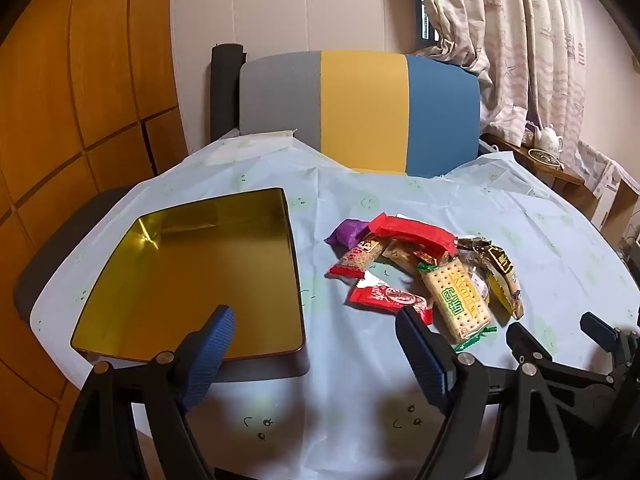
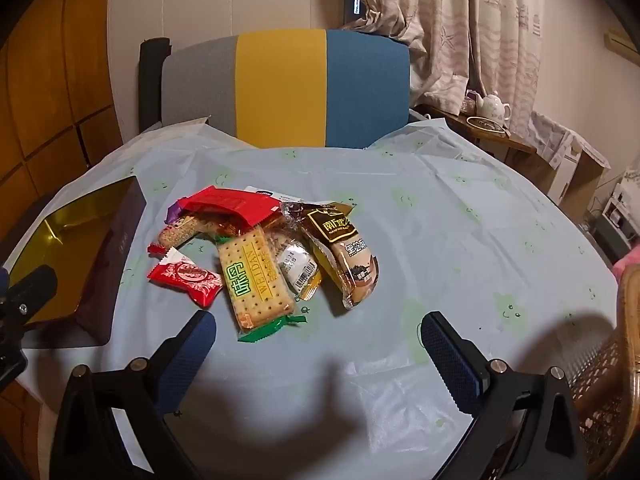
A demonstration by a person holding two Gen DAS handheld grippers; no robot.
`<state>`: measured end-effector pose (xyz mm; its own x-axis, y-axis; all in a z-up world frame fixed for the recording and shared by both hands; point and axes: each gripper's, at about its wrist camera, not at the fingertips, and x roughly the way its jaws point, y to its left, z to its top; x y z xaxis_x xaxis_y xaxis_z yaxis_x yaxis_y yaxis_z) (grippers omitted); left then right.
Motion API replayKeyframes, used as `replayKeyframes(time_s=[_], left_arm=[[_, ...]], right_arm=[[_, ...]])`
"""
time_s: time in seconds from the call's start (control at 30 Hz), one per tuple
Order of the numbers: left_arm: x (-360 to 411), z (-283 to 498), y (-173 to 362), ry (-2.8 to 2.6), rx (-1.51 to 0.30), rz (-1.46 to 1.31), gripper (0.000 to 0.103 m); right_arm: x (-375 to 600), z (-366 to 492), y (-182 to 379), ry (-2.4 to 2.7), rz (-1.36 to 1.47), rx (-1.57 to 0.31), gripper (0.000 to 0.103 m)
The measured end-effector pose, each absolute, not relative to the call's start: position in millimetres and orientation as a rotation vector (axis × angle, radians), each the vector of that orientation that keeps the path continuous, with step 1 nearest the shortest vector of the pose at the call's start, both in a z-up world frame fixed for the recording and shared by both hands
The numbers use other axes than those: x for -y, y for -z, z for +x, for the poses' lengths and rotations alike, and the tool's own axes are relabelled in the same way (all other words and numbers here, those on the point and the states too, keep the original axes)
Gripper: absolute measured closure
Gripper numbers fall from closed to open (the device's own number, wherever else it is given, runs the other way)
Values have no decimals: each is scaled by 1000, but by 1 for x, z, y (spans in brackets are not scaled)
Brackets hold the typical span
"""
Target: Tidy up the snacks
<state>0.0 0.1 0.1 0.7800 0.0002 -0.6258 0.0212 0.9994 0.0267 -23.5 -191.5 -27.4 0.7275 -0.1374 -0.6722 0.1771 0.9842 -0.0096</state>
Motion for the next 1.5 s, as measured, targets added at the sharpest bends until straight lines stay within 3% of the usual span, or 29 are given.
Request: replayKeyframes(time_s=[1.5], left_arm=[[-2, 1, 5, 25, -718, 31, 19]], right_arm=[[192, -23, 29, 168, 58, -736, 0]])
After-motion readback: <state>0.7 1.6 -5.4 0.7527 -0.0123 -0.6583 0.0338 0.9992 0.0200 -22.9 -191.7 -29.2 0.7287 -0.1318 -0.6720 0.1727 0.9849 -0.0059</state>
